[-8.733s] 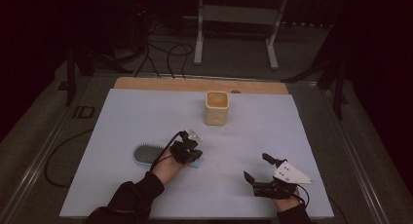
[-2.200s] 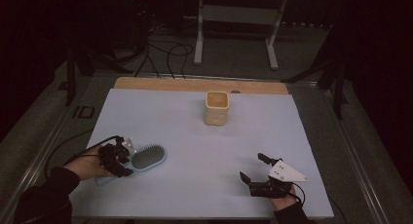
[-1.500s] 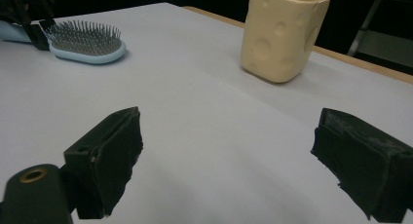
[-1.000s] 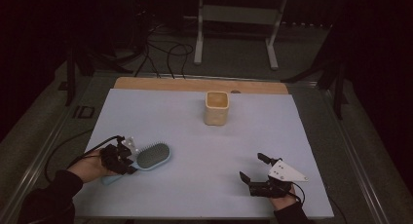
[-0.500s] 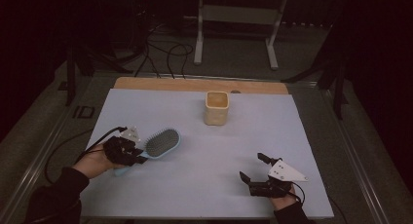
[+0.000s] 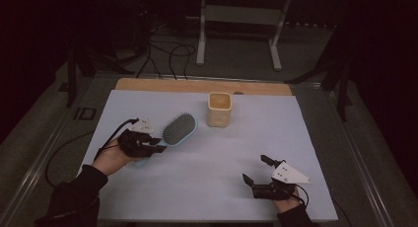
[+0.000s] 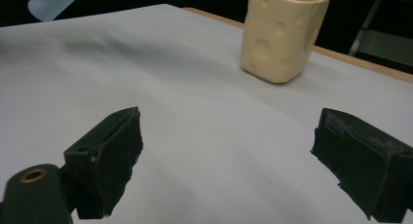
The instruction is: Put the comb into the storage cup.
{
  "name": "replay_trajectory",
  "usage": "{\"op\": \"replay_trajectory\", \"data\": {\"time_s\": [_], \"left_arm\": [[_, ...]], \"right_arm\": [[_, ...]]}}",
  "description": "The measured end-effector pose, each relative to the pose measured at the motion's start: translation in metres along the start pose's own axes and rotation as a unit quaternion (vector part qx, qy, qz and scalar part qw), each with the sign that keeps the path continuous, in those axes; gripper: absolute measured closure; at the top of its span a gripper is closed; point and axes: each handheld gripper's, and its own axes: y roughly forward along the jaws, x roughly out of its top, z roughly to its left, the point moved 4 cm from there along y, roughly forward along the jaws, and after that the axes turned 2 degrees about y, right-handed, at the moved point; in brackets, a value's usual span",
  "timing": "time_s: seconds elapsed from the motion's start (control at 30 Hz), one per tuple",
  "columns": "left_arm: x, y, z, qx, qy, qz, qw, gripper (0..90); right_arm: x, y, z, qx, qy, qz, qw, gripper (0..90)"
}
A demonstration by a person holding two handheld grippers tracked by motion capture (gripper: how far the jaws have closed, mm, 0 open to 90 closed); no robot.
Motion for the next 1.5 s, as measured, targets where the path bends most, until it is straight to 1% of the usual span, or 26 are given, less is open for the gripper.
{"op": "replay_trajectory", "data": {"time_s": [0.03,0.07,0.1,0.23,0.27,0.37,0.4,0.43,0.53,0.6,0.67,0.7,0.77,0.8,0.87,0.9,0.93,1.0,1.03,1.1,1.13,1.23,1.33,1.4,1.43,1.5], "left_arm": [[0.003,0.001,0.0,-0.005,-0.006,-0.006,1.0,70.1],[0.007,0.001,0.0,0.003,-0.001,-0.012,0.9999,70.1],[0.01,0.002,0.0,0.007,-0.005,-0.014,0.9999,70.1],[0.02,0.005,-0.001,0.009,-0.007,-0.027,0.9996,70.1],[0.023,0.005,-0.001,0.017,-0.005,-0.032,0.9993,70.1],[0.031,0.008,-0.001,0.019,-0.008,-0.046,0.9987,70.1],[0.034,0.01,-0.001,0.015,-0.009,-0.051,0.9985,70.1],[0.036,0.01,-0.002,0.022,-0.008,-0.054,0.9983,70.1],[0.04,0.012,-0.003,0.018,-0.008,-0.06,0.998,70.1],[0.048,0.016,-0.004,0.027,-0.005,-0.068,0.9973,70.1],[0.052,0.017,-0.004,0.023,-0.008,-0.073,0.9971,70.1],[0.054,0.018,-0.005,0.03,-0.007,-0.076,0.9966,70.1],[0.059,0.019,-0.004,0.028,-0.007,-0.082,0.9963,70.1],[0.062,0.019,-0.004,0.034,-0.008,-0.086,0.9957,70.1],[0.067,0.021,-0.003,0.031,-0.01,-0.092,0.9952,70.1],[0.07,0.022,-0.003,0.04,-0.009,-0.095,0.9946,70.1],[0.073,0.023,-0.003,0.038,-0.011,-0.095,0.9947,70.1],[0.079,0.025,-0.002,0.047,-0.012,-0.103,0.9935,70.1],[0.082,0.026,-0.001,0.041,-0.013,-0.105,0.9936,70.1],[0.087,0.028,0.0,0.048,-0.012,-0.111,0.9926,70.1],[0.09,0.029,0.001,0.043,-0.014,-0.115,0.9924,70.1],[0.098,0.031,0.002,0.045,-0.018,-0.125,0.991,70.1],[0.107,0.032,0.004,0.049,-0.027,-0.144,0.988,70.0],[0.112,0.033,0.007,0.045,-0.037,-0.156,0.986,70.1],[0.114,0.033,0.008,0.056,-0.037,-0.16,0.9848,70.1],[0.119,0.035,0.011,0.054,-0.042,-0.168,0.9834,70.0]], "right_arm": [[0.0,0.0,0.0,-0.001,-0.001,0.0,1.0,10.2],[0.0,0.0,0.0,-0.001,-0.001,0.0,1.0,10.2],[0.0,0.0,0.0,-0.001,-0.001,-0.001,1.0,10.2],[0.0,0.0,0.0,0.0,0.001,-0.001,1.0,10.2],[0.0,0.0,0.0,0.0,0.001,-0.002,1.0,10.2],[0.0,0.0,0.0,0.0,0.001,-0.002,1.0,10.2],[0.0,0.0,0.0,0.001,0.001,-0.002,1.0,10.2],[0.0,0.0,0.0,0.0,0.002,-0.001,1.0,10.2],[0.0,0.0,0.0,0.001,0.002,-0.001,1.0,10.2],[0.0,0.0,0.0,0.001,0.002,-0.002,1.0,10.2],[0.0,0.0,-0.001,0.0,0.001,-0.002,1.0,10.2],[0.0,0.0,-0.001,0.001,0.002,-0.002,1.0,10.2],[0.0,0.0,-0.001,0.0,0.002,-0.002,1.0,10.2],[0.0,0.0,-0.001,0.0,0.002,-0.003,1.0,10.2],[0.0,0.0,-0.001,0.0,0.002,-0.002,1.0,10.2],[0.0,0.0,-0.001,0.001,0.003,-0.001,1.0,10.2],[0.0,0.001,-0.001,0.001,0.002,-0.001,1.0,10.2],[0.0,0.001,-0.001,0.001,0.004,-0.001,1.0,10.2],[0.0,0.001,-0.001,0.001,0.004,-0.002,1.0,10.2],[0.0,0.001,-0.001,0.001,0.003,-0.002,1.0,10.2],[0.0,0.001,-0.001,0.001,0.004,-0.002,1.0,10.2],[0.0,0.0,-0.002,0.001,0.006,-0.002,1.0,10.2],[-0.001,0.0,-0.002,0.0,0.006,-0.002,1.0,10.2],[-0.001,0.0,-0.002,0.001,0.005,-0.002,1.0,10.2],[-0.001,0.0,-0.002,0.001,0.005,-0.002,1.0,10.2],[-0.001,0.0,-0.003,0.0,0.006,-0.002,1.0,10.2]]}}
